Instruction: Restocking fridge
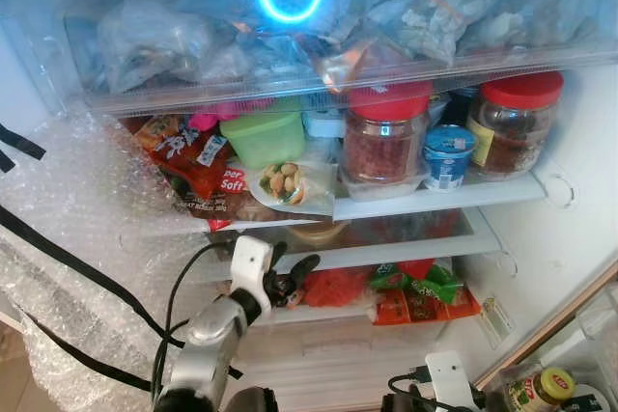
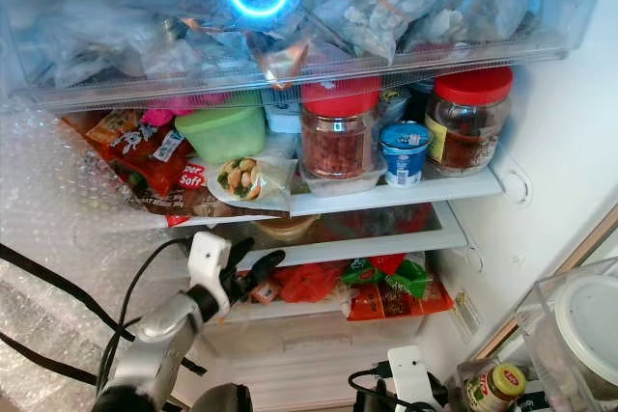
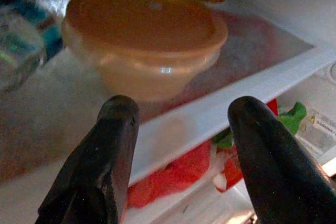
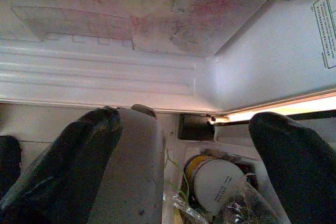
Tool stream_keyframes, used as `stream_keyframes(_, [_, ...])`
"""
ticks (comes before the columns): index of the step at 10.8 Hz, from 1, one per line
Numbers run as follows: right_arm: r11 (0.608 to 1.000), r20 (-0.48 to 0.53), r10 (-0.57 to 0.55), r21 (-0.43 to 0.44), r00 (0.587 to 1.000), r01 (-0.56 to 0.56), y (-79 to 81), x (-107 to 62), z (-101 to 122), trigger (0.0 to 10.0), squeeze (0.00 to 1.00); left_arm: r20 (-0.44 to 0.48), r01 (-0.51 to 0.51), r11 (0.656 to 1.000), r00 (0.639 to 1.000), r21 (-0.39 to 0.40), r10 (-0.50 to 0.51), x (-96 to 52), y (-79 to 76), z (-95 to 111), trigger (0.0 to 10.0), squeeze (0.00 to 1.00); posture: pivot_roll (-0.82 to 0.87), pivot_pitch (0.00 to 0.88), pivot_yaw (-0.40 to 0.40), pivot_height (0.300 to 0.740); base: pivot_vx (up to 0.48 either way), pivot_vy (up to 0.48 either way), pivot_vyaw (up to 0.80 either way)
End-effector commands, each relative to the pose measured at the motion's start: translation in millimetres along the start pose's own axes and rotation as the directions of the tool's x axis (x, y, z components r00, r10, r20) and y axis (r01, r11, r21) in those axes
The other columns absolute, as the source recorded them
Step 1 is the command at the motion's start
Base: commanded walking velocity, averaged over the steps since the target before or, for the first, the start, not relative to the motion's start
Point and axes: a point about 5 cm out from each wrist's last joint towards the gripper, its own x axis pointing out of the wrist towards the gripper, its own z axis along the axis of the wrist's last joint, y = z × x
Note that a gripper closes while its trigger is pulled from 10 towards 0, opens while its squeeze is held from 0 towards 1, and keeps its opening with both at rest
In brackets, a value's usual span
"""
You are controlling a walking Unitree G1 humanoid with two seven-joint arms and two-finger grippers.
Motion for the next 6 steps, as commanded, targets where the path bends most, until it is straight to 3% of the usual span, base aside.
stream_keyframes(1, [1.0, -0.076, 0.015, -0.006, 0.997, -0.016, 4.6, -4.4, -19.3, 10.0, 0.0, -0.024, 0.003, 0.999, 1.0, 0.04, -0.002, -2.8, 1.3, 0.0, 10.0, 0.0, -0.08, 0.0, 0.094, 0.635, 0.0, 0.0, 0.0])
stream_keyframes(2, [1.0, -0.076, 0.013, -0.003, 0.997, -0.013, 4.6, -4.4, -19.3, 10.0, 0.0, -0.027, 0.0, 0.999, 1.0, 0.046, 0.001, -3.4, 1.4, -0.1, 10.0, 0.0, -0.08, 0.0, 0.097, 0.635, 0.0, 0.0, 0.0])
stream_keyframes(6, [1.0, -0.082, 0.006, 0.011, 0.997, -0.005, 5.2, -4.2, -19.2, 10.0, 0.0, -0.038, 0.002, 0.999, 0.999, 0.044, 0.0, -3.2, -1.2, 0.6, 10.0, 0.0, -0.1, 0.007, 0.107, 0.635, -0.263, 0.0, 0.0])
